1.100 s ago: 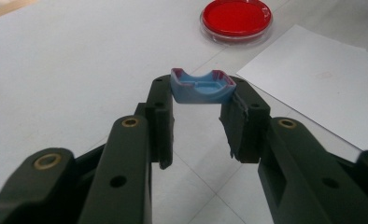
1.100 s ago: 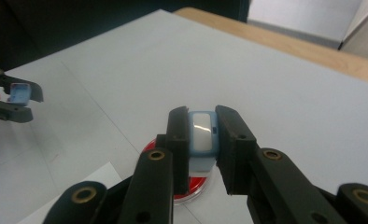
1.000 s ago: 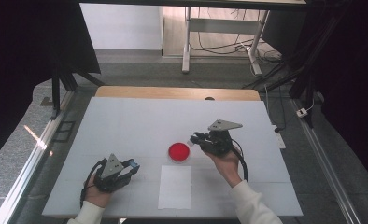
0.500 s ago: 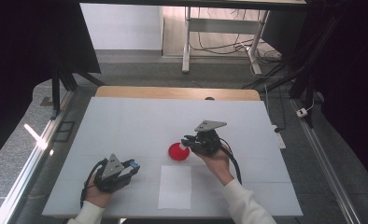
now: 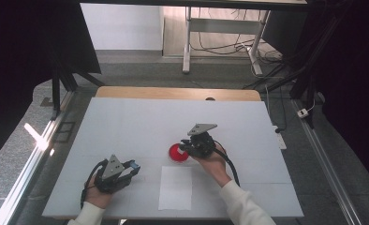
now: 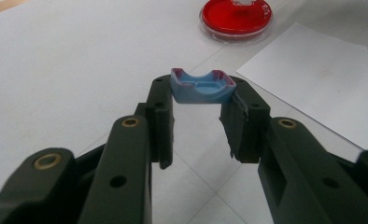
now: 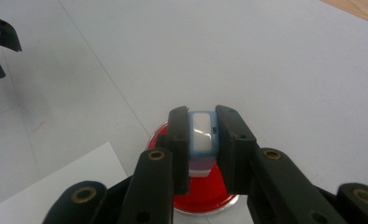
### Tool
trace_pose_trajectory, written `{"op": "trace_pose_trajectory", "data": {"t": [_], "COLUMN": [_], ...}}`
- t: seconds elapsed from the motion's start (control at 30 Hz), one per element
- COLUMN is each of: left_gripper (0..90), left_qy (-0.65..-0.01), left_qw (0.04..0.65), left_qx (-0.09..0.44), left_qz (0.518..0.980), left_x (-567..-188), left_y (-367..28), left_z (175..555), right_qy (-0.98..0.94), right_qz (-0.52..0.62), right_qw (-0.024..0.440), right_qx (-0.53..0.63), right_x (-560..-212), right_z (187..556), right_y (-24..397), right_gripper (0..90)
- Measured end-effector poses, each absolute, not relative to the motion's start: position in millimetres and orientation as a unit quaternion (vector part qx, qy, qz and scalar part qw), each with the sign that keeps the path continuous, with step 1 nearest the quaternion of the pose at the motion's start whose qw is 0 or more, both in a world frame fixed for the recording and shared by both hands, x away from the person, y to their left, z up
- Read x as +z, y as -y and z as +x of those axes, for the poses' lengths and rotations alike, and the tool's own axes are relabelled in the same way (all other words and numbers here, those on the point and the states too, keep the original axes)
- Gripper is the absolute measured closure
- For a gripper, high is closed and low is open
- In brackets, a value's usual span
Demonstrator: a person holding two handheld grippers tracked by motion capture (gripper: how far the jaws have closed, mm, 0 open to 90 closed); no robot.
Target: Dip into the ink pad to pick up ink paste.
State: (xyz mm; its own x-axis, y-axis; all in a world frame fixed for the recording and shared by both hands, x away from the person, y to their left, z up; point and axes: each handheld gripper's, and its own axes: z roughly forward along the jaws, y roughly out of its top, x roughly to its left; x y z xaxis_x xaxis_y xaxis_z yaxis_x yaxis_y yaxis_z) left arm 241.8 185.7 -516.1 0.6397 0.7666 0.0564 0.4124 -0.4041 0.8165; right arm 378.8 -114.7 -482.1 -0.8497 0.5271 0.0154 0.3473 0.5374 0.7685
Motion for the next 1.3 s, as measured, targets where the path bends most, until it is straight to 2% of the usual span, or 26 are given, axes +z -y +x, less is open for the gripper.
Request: {"op": "trace_pose_trajectory", "data": {"t": [1.3], "left_gripper": [64.8], "left_qy": [-0.363], "left_qw": [0.405], "left_qx": [0.218], "left_qz": [0.81], "left_x": [-516.2], "left_y": [-185.3], "left_z": [241.9], "right_qy": [-0.876], "right_qz": [0.249], "right_qw": [0.124], "right_qx": [0.394], "right_x": [-490.1], "right_z": [380.7], "right_y": [107.2], "right_gripper": [75.5]}}
